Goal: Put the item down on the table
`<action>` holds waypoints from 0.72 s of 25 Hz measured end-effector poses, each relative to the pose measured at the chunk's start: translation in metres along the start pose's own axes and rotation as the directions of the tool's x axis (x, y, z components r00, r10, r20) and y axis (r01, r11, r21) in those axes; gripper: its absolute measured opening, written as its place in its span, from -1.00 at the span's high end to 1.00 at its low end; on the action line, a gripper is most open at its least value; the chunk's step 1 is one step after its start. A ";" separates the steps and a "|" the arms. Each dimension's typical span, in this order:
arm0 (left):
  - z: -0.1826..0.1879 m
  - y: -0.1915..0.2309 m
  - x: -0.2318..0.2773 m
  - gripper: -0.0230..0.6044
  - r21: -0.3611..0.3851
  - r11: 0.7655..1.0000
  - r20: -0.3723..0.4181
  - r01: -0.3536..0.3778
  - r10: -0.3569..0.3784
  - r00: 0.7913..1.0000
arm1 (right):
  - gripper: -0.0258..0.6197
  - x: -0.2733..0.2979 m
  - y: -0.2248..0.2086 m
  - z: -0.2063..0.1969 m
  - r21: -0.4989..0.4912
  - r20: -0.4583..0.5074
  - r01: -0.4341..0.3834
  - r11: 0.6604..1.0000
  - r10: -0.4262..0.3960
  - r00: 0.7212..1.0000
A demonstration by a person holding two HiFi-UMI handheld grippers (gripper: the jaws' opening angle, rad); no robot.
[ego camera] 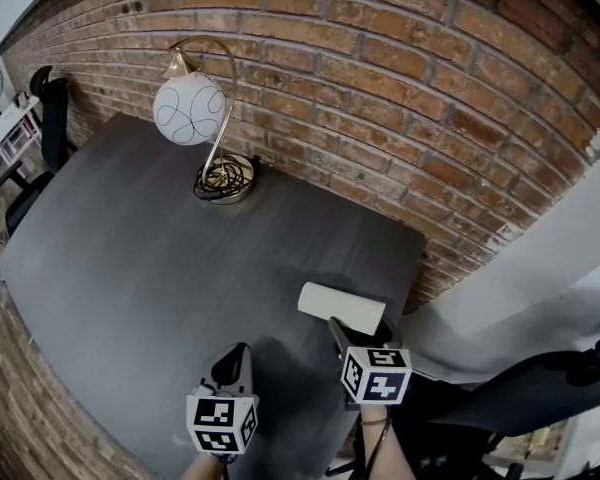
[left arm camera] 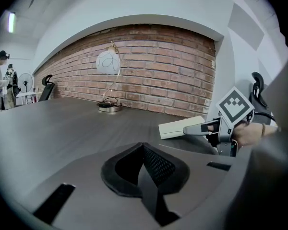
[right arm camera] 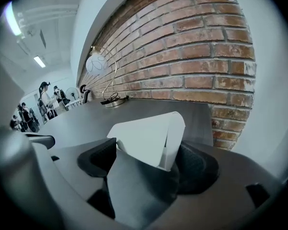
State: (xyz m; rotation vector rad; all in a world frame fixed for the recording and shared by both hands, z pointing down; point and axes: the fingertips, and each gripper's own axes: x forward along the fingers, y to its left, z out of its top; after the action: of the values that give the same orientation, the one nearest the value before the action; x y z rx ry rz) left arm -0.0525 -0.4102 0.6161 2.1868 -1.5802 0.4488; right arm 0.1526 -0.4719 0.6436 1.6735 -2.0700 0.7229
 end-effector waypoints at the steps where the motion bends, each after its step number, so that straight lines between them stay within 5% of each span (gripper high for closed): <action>1: -0.001 0.001 0.000 0.87 -0.003 1.000 0.000 -0.003 0.003 1.000 | -0.20 0.002 0.001 0.002 -0.020 -0.003 -0.002 1.000 0.002 1.000; 4: -0.003 0.002 -0.001 0.87 -0.007 1.000 -0.003 -0.005 0.005 1.000 | -0.20 0.006 0.004 0.005 -0.012 -0.014 -0.030 0.999 0.030 0.999; 10: -0.006 0.006 -0.004 0.87 -0.011 1.000 -0.008 -0.013 0.013 1.000 | -0.20 -0.006 -0.006 0.008 0.201 0.034 -0.094 0.975 0.089 0.995; 18: -0.005 0.005 -0.004 0.87 -0.017 1.000 -0.004 -0.010 0.010 1.000 | -0.20 -0.011 -0.018 0.011 0.154 0.040 -0.045 0.987 0.039 0.998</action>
State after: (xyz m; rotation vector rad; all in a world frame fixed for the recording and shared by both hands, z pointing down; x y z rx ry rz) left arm -0.0583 -0.4053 0.6192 2.1652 -1.5883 0.4404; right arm 0.1728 -0.4725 0.6308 1.7421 -2.1282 0.8939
